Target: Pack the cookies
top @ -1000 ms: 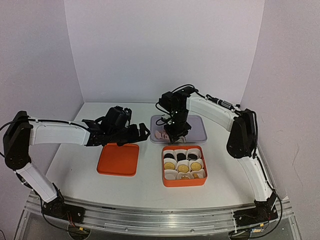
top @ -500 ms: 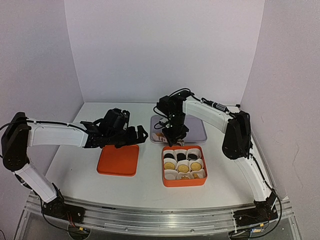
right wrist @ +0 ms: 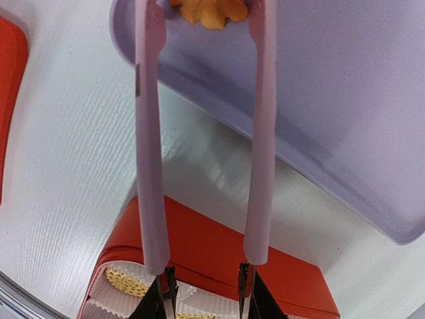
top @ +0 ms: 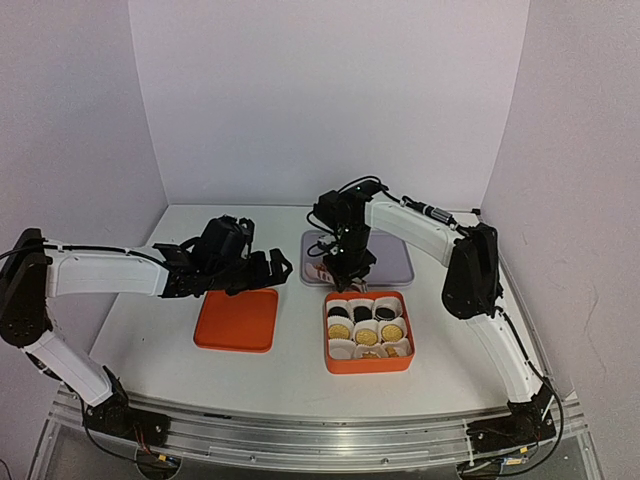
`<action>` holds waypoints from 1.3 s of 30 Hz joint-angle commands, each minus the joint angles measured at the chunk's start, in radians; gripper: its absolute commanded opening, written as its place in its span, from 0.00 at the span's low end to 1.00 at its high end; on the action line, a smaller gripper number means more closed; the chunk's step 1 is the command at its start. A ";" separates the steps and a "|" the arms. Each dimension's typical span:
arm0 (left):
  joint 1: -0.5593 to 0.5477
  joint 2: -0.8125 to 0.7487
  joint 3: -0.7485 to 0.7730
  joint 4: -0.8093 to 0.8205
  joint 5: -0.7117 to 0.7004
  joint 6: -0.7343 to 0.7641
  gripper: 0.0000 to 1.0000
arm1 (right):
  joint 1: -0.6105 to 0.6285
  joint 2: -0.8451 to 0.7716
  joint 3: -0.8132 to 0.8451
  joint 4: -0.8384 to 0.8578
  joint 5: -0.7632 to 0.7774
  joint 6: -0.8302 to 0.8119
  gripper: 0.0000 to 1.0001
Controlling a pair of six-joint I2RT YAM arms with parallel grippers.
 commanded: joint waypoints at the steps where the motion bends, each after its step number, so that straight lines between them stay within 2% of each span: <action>1: 0.002 -0.041 -0.009 0.004 -0.021 -0.011 1.00 | -0.007 0.022 0.040 -0.131 -0.018 0.010 0.25; 18: 0.002 -0.056 -0.021 0.010 -0.024 -0.018 1.00 | -0.009 -0.068 0.042 -0.118 0.047 -0.016 0.08; 28: 0.002 -0.030 -0.006 0.032 -0.011 -0.008 1.00 | -0.009 -0.283 -0.154 -0.086 0.009 -0.039 0.00; 34: 0.002 -0.017 -0.001 0.043 -0.008 -0.009 1.00 | -0.008 -0.402 -0.289 -0.079 -0.019 -0.045 0.00; 39: 0.002 -0.010 0.006 0.039 -0.009 -0.009 1.00 | -0.007 -0.599 -0.498 -0.077 -0.116 -0.066 0.00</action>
